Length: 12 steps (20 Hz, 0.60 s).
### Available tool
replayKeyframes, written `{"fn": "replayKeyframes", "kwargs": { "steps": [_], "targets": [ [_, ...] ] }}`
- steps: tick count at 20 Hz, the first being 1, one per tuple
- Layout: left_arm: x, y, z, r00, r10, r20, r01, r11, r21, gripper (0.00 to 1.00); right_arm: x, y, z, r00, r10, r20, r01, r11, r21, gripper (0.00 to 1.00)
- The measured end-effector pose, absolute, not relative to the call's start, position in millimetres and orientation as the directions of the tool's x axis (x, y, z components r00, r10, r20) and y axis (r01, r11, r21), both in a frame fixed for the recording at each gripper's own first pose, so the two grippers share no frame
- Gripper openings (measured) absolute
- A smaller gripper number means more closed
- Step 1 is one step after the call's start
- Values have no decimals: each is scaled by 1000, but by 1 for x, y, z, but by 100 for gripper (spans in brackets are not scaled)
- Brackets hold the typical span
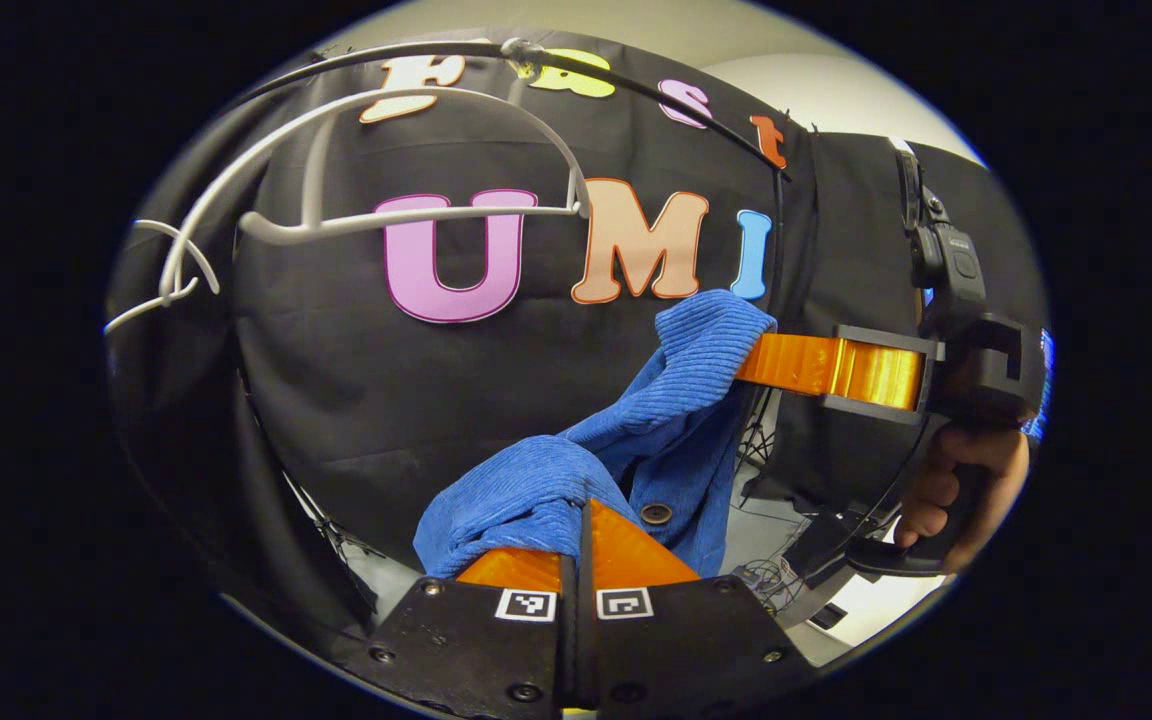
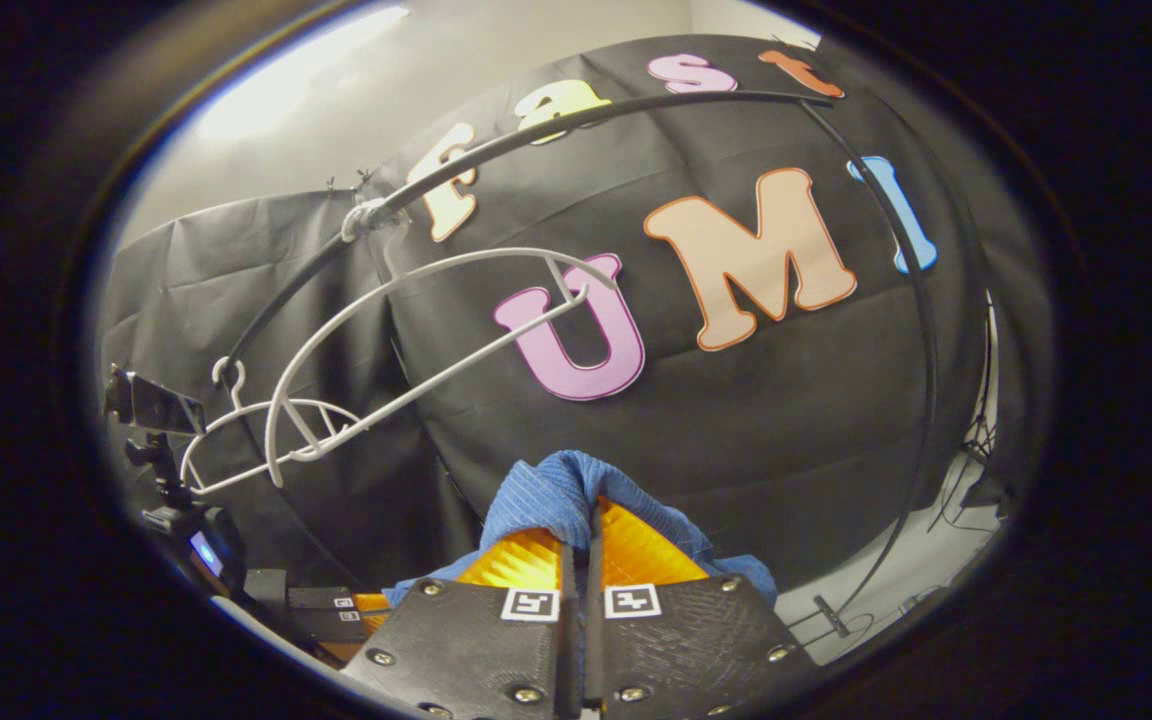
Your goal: Grasp the clothes on the hanger with both hands and then place them into the laundry hamper below.
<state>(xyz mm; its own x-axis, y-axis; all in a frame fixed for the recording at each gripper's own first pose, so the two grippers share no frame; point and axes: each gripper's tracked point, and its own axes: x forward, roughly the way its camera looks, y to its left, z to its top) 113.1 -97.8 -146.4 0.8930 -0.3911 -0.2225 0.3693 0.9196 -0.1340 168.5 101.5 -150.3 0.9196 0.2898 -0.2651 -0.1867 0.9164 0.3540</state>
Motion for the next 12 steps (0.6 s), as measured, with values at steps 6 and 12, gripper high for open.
{"fn": "replayKeyframes", "kwargs": {
  "steps": [6, 12],
  "targets": [
    [167, -105, -198, 889, -349, -296, 335, 937, -99, 1, 210, 93, -220, 893, 237, -382, -86, 924, 372, 2],
    [213, -115, -290, 824, -316, -470, 297, 948, -116, 2, 224, 83, -347, 782, 181, -597, 28, 946, 324, 9]
  ]
}}
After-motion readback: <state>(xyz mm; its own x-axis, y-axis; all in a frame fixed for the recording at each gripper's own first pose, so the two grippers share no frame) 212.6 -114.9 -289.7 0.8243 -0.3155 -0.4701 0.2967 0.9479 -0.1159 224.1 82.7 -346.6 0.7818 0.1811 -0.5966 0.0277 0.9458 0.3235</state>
